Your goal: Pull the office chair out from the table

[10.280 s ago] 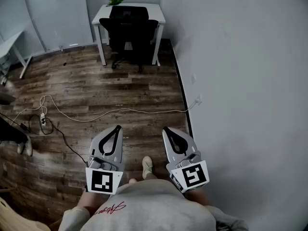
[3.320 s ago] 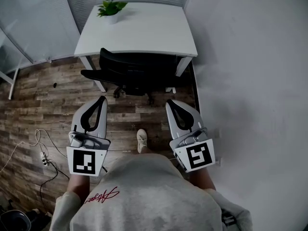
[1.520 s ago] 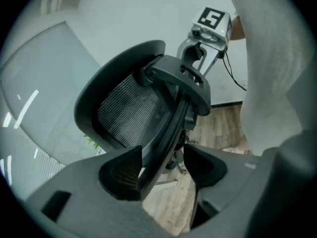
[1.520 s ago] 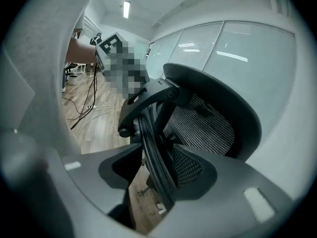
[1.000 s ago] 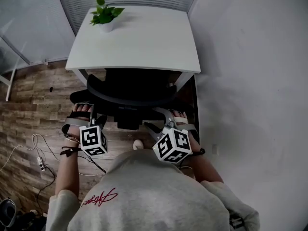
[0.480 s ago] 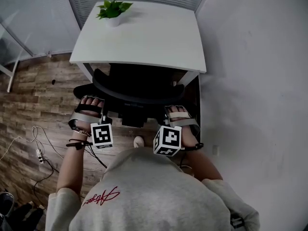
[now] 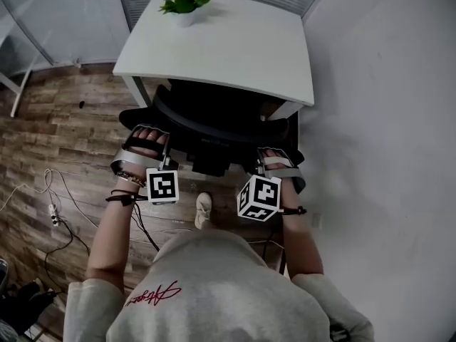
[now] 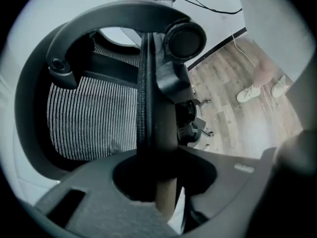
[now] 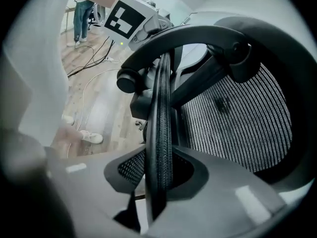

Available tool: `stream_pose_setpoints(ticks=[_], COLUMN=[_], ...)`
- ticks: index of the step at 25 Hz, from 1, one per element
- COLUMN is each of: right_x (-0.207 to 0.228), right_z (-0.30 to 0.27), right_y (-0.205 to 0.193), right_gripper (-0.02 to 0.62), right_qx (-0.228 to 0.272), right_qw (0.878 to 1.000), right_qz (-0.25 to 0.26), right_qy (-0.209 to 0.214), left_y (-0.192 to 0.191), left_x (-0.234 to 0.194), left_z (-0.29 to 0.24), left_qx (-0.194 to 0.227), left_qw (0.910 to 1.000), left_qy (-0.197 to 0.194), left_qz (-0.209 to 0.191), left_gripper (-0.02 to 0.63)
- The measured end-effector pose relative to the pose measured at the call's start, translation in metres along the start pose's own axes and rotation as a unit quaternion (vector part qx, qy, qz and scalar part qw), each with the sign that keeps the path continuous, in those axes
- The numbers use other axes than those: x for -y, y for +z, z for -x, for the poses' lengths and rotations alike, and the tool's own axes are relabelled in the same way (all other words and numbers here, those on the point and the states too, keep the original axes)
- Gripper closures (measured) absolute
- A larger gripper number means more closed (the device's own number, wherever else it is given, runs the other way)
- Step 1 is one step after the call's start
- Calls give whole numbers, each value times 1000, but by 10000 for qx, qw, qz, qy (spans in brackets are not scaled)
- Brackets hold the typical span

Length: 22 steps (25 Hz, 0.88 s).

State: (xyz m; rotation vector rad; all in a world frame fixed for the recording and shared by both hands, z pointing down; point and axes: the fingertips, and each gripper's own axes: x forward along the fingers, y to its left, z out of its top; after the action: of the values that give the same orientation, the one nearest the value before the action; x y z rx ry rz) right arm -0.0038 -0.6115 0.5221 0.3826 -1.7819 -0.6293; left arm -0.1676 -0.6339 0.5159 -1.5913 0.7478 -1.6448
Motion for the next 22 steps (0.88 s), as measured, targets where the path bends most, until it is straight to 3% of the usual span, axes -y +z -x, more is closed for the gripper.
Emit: stream_pose_setpoints(ticks=[2,15,22], right_x=[1,-1,-39], right_z=[0,-8,20], right_y=[-1,0,10], right_gripper=[495,497,500], right_qx=[-28,-32,-25], right_qw=[9999,9999,10000], right_qz=[-56,-41,16], right_qy=[91,132,-12], left_y=[-2,-3,1], left_x=[4,10,37], left_z=[-1,-5,33], left_qx=[-52,-70,-50], left_qw=[9999,9999,10000], left_qy=[-131,-88,-11], left_qz=[-19,-11,-51], left_gripper=[517,522,520])
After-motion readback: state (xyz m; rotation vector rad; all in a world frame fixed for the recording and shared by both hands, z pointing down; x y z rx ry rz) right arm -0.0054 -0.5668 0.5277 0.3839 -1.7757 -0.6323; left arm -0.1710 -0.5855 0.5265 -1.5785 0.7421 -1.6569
